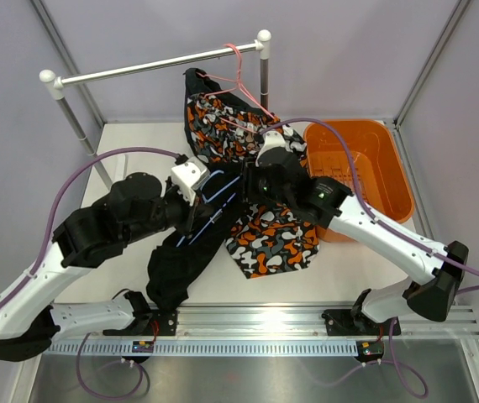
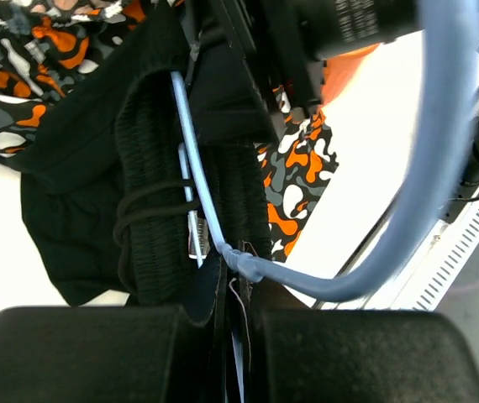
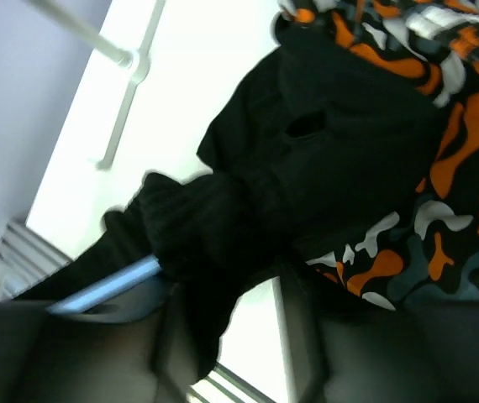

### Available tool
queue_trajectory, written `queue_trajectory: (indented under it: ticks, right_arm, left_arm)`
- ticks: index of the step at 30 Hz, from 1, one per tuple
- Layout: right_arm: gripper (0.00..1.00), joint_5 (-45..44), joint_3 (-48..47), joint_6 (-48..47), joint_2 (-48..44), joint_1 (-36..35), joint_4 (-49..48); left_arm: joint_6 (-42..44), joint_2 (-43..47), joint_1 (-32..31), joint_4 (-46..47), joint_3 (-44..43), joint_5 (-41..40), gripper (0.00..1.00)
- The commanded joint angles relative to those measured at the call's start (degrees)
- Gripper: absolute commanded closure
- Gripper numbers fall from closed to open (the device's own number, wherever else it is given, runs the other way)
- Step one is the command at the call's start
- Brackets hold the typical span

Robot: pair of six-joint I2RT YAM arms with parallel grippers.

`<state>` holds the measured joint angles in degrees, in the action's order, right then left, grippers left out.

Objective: Remove the shorts from the hanger

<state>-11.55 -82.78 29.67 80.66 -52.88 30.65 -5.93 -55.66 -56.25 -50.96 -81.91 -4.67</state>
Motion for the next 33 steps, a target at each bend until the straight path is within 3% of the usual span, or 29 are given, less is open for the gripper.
queue_trajectory:
  ticks: [1, 3, 6, 8, 14, 23, 29, 33]
  right_arm:
    - [0.67, -10.15, -3.18, 1.44, -0.50, -0.38, 1.25]
    - [0.82, -12.52, -2.74, 1.53, -1.29, -0.29, 1.42]
    - [0.96, -15.33, -3.35, 1.09, -2.17, -0.29, 2.91]
    - [0.99, -17.88, -3.96, 1.18, -2.53, -0.29, 4.58]
    - [1.00, -20.00, -5.37, 1.09, -2.79, 2.07, 7.40]
    - [0.99, -17.54, -4.40, 1.00, -3.32, 8.32, 7.05]
    - [1.00, -9.30, -2.91, 1.35, -3.67, 7.89, 5.03]
    - [1.00, -10.24, -2.47, 0.65, -4.20, 1.75, 5.20]
  left_arm:
    - [-0.31, 2.83, -0.62, 2.27, -0.36, -0.25, 1.00]
    - [-0.66, 3.54, -0.62, 1.83, -0.27, -2.36, 1.00]
    - [-1.01, 4.85, -0.62, 1.39, -0.27, -4.73, 1.00]
    - [-0.92, 5.82, -0.62, 1.04, -0.18, -5.61, 1.00]
    - [-0.83, 9.16, -0.62, 1.83, 0.87, -5.53, 1.00]
    - [0.66, 14.43, -0.62, 1.74, 2.45, 0.80, 1.00]
    - [-1.62, 16.37, -0.62, 7.17, 4.47, -7.08, 1.00]
    - [-2.59, 16.37, -0.62, 14.38, 6.67, -13.87, 1.00]
